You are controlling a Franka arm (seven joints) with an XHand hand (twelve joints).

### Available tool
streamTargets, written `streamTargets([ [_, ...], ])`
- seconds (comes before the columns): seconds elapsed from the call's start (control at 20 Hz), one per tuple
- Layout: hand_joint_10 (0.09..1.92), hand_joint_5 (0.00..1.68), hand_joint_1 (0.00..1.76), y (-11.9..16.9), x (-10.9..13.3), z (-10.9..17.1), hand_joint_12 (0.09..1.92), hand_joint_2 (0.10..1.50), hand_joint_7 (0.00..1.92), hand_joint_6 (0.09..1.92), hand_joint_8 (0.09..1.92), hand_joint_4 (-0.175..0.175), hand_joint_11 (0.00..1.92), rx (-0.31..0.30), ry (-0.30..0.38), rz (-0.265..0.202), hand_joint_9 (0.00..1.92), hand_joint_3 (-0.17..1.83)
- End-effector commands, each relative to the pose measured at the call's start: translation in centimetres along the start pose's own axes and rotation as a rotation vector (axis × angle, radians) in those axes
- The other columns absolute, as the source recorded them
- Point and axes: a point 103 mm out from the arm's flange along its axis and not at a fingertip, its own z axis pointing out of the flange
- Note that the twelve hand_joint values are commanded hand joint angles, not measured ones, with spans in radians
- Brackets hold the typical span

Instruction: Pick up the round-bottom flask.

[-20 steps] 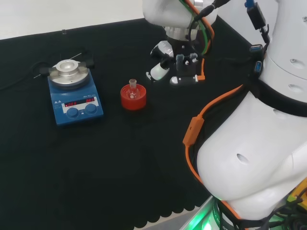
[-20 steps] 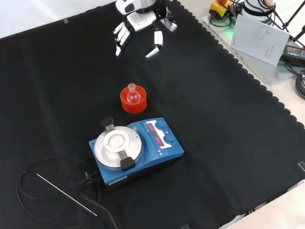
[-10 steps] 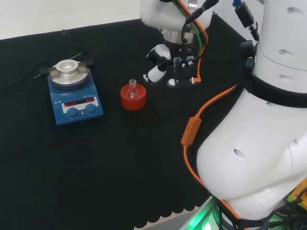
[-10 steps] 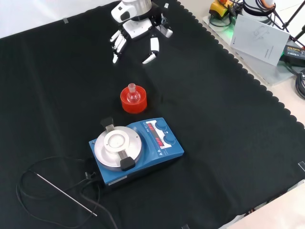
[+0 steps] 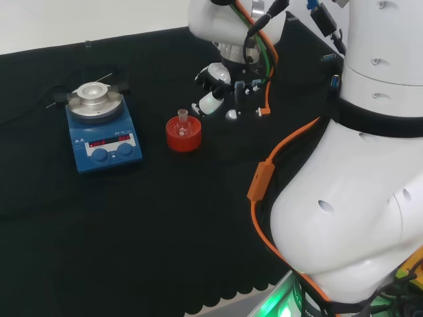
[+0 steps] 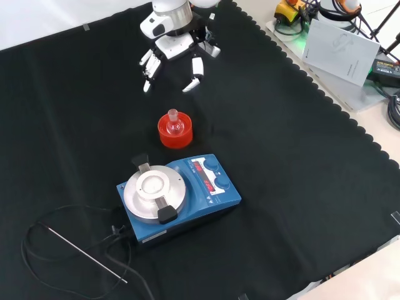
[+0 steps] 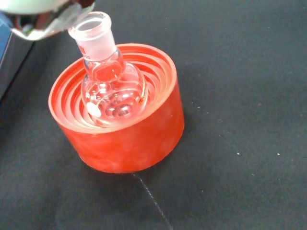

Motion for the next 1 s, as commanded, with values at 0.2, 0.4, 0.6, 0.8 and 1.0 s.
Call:
streamTargets([
  [0.2,0.61,0.61,0.88,1.2,0.5,1.1,1.3,0.43,0.57,0.09,0.63,-0.052,0.35,0.005,-0.001,-0.023,0.66,1.04],
  [0.4,0.61,0.62,0.88,1.4,1.0,1.6,1.3,0.43,0.56,0.09,0.63,-0.051,0.36,0.004,-0.004,-0.037,0.66,1.04],
  [0.6,0.6,0.64,0.88,1.6,1.3,2.0,1.3,0.43,0.56,0.09,0.63,-0.048,0.36,-0.004,-0.009,-0.047,0.66,1.04],
  [0.8,0.6,0.66,0.89,1.7,1.5,2.4,1.3,0.43,0.56,0.1,0.62,-0.047,0.36,-0.001,-0.013,-0.055,0.66,1.04],
  [1.0,0.6,0.76,0.91,1.8,1.7,2.7,1.29,0.42,0.56,0.15,0.62,-0.041,0.36,-0.006,-0.01,-0.053,0.67,1.04],
])
